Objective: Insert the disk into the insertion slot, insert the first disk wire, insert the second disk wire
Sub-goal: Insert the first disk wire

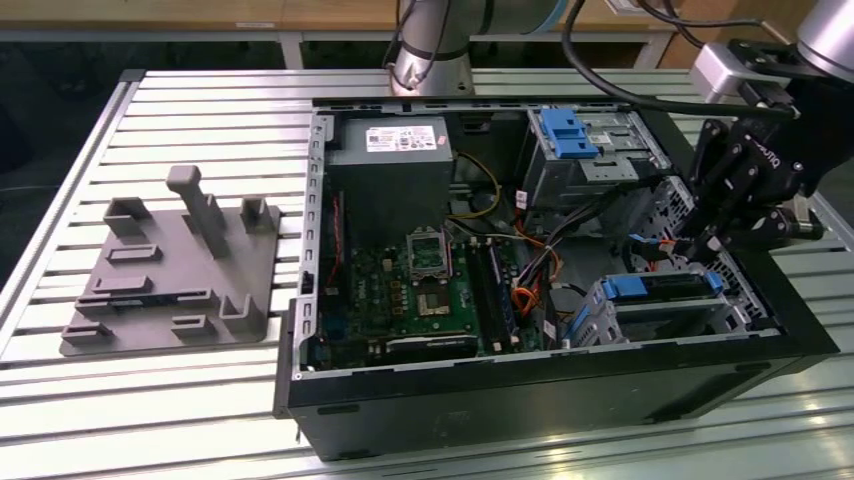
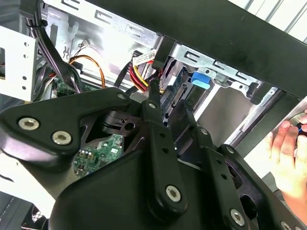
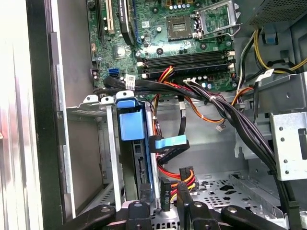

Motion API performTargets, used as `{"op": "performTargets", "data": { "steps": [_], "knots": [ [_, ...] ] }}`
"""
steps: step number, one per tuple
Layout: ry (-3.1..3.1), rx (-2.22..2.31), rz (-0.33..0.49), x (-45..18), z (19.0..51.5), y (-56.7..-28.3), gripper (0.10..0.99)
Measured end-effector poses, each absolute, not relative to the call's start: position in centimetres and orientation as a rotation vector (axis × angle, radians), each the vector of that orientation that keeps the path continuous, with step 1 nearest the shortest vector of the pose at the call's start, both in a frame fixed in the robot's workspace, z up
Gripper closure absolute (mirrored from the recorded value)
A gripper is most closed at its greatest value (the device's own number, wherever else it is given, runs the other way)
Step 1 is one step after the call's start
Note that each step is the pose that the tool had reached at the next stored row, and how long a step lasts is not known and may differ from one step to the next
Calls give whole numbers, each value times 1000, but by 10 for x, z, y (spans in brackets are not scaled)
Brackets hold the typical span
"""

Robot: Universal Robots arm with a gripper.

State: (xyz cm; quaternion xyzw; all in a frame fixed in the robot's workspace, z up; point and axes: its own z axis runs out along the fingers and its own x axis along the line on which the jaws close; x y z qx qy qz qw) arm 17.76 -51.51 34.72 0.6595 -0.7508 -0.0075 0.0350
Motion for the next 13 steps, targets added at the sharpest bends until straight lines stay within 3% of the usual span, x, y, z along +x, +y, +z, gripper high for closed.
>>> {"op": "performTargets", "data": {
  "steps": [6,7,13],
  "knots": [
    [-2306,2026,-25,178,345,-514,745],
    [-2306,2025,-25,178,345,-513,820],
    [-2302,2022,-28,178,344,-512,820]
  ]
}}
